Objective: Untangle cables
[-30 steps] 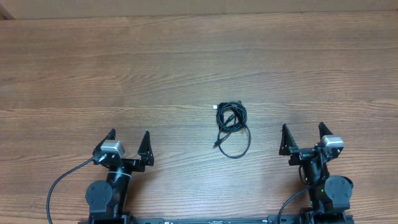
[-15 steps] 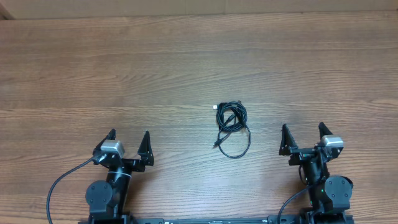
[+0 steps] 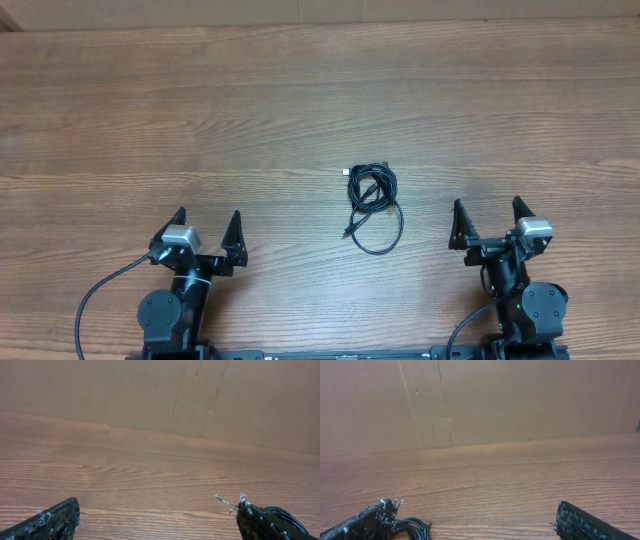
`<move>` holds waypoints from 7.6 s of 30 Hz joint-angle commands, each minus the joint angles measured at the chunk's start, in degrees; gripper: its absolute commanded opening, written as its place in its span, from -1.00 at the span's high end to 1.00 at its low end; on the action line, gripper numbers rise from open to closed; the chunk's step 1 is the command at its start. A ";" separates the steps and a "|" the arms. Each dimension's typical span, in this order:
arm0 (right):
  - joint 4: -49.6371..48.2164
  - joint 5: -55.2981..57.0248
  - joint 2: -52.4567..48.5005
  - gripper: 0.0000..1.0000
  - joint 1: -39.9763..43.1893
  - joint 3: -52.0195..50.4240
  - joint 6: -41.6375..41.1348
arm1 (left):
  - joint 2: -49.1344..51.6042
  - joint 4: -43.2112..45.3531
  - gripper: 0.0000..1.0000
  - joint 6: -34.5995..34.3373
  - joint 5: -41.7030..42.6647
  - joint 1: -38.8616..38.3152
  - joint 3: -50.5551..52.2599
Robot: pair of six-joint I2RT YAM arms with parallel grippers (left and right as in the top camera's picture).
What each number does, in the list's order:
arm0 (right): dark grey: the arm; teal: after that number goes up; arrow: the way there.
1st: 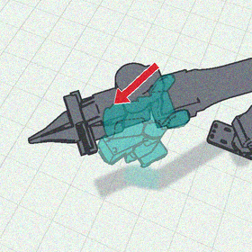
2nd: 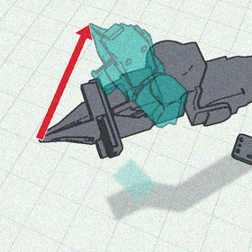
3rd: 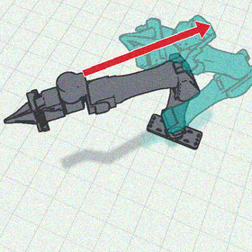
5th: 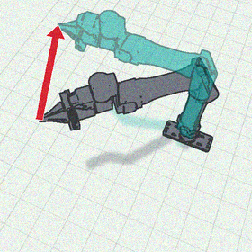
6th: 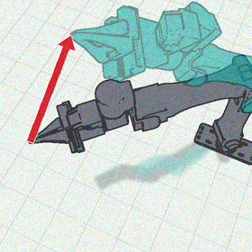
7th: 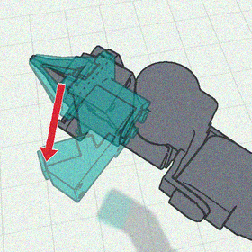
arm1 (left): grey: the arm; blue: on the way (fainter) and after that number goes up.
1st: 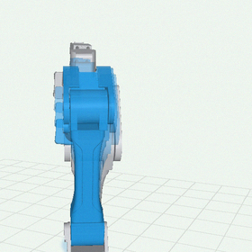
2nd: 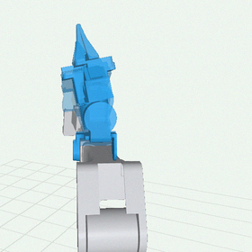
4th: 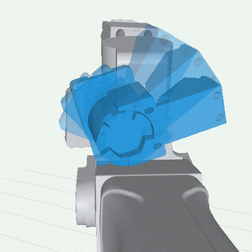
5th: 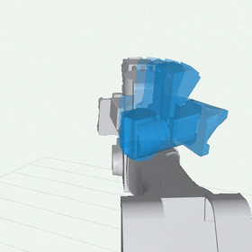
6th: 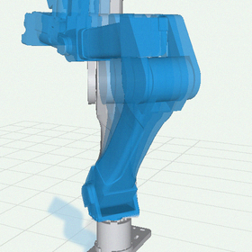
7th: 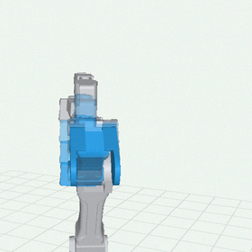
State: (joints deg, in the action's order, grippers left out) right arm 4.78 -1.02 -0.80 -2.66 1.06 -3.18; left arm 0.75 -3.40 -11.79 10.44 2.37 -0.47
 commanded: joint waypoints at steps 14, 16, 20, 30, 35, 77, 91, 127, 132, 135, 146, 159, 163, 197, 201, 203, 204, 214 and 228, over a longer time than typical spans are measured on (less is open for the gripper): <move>-0.09 0.46 0.63 -1.00 0.11 -0.61 0.07 | -0.22 -0.11 -0.99 0.85 -0.31 0.24 0.20; -0.09 0.46 0.63 -1.00 0.11 -0.61 0.07 | -0.22 -0.13 -0.99 0.85 -0.33 0.24 0.20; -0.09 0.46 0.63 -1.00 0.11 -0.61 0.04 | -0.22 -0.11 -0.99 0.90 -0.42 0.24 0.20; -0.09 0.46 0.63 -1.00 0.11 -0.61 0.07 | -0.11 -0.17 -0.99 0.85 -0.42 0.24 0.20; -0.09 0.46 0.63 -1.00 0.11 -0.61 0.07 | -0.09 -0.15 -0.99 -1.53 -0.31 0.24 0.20; -0.09 0.46 0.63 -1.00 0.11 -0.61 0.07 | 12.13 -14.51 -0.99 -4.98 8.98 0.24 -23.52; -0.09 0.46 0.63 -1.00 0.11 -0.61 0.04 | 18.51 -23.69 -0.99 -4.79 8.61 0.24 -26.03; -0.09 0.46 0.63 -1.00 0.11 -0.61 0.04 | 48.72 -51.45 -0.76 -15.91 16.98 -3.82 -56.78; -0.09 0.46 0.63 -1.00 0.11 -0.61 0.07 | 53.11 -45.75 -0.69 -21.79 5.75 -15.13 -56.78; -0.09 0.46 0.63 -1.00 0.11 -0.61 0.07 | 56.72 -41.24 -0.65 -24.20 -1.44 -22.69 -56.78; -0.09 0.46 0.63 -1.00 0.11 -0.61 0.04 | 84.15 -14.95 -0.51 -28.81 -21.35 -44.44 -56.78; -0.09 0.46 0.63 -0.99 0.11 -0.61 0.07 | 106.14 -1.57 -0.33 -32.02 -22.67 -45.03 -56.78; -0.09 0.46 0.63 -1.00 0.11 -0.61 0.07 | 109.33 2.62 -0.14 -32.02 -22.64 -45.05 -56.78; -0.09 0.46 0.63 -1.00 0.11 -0.61 0.07 | 91.38 -43.54 0.21 -77.18 -4.52 -35.74 -56.78; -0.09 0.46 0.63 -1.00 0.11 -0.61 0.04 | 91.38 -38.25 -0.94 -55.87 -6.60 -36.06 -56.78; -0.09 0.46 0.63 -1.00 0.11 -0.61 0.07 | 91.38 -36.59 -0.99 -46.01 -6.45 -36.04 -56.78; -0.09 0.46 0.63 -1.00 0.11 -0.61 0.04 | 91.38 -36.33 -1.00 -42.38 -6.62 -36.04 -56.78; -0.09 0.46 0.63 -1.00 0.11 -0.61 0.07 | 91.43 -36.79 -0.18 -27.12 -17.33 -36.06 -56.78; -0.09 0.46 0.63 -1.00 0.11 -0.61 0.07 | 98.01 -33.27 0.03 -20.31 -13.70 -36.15 -56.35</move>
State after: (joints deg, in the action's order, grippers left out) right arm 4.86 -1.04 -0.73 -2.66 1.06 -3.20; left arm 96.44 -37.34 -33.93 -6.17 -33.39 -57.47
